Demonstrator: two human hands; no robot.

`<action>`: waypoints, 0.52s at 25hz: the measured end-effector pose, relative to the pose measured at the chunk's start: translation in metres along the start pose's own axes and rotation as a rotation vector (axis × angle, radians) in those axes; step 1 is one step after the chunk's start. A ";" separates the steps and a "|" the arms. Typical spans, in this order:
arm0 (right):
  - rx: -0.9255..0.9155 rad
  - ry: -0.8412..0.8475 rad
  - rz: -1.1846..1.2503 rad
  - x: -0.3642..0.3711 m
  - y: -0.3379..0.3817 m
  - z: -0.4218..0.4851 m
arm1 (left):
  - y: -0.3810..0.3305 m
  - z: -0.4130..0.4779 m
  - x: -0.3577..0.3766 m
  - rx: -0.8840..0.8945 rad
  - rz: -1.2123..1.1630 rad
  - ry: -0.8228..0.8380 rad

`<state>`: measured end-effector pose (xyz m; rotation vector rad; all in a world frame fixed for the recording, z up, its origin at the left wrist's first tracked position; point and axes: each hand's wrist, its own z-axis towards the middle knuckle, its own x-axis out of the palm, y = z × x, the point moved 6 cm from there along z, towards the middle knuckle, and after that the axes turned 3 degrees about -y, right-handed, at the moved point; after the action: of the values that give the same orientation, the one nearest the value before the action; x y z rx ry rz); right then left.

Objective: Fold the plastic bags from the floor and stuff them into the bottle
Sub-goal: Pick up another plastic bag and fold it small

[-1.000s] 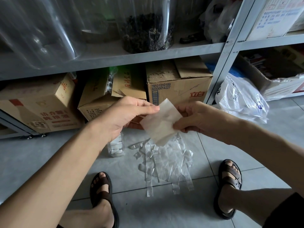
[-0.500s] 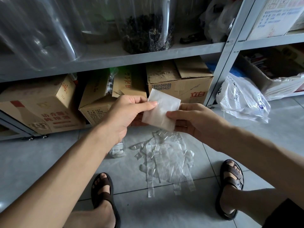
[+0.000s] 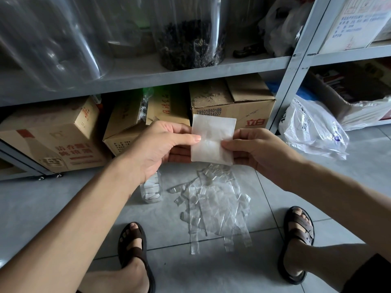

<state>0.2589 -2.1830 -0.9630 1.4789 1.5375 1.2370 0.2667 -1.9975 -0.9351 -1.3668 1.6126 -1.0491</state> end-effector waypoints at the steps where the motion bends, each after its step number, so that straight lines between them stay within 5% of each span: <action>1: 0.003 0.003 0.010 0.000 0.000 0.000 | 0.000 0.000 0.000 0.003 -0.003 -0.002; 13: 0.006 0.020 0.113 -0.003 0.004 0.002 | -0.004 0.000 0.000 0.042 -0.029 0.028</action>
<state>0.2621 -2.1855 -0.9605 1.5803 1.4897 1.3162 0.2686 -1.9977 -0.9316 -1.3565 1.5865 -1.1175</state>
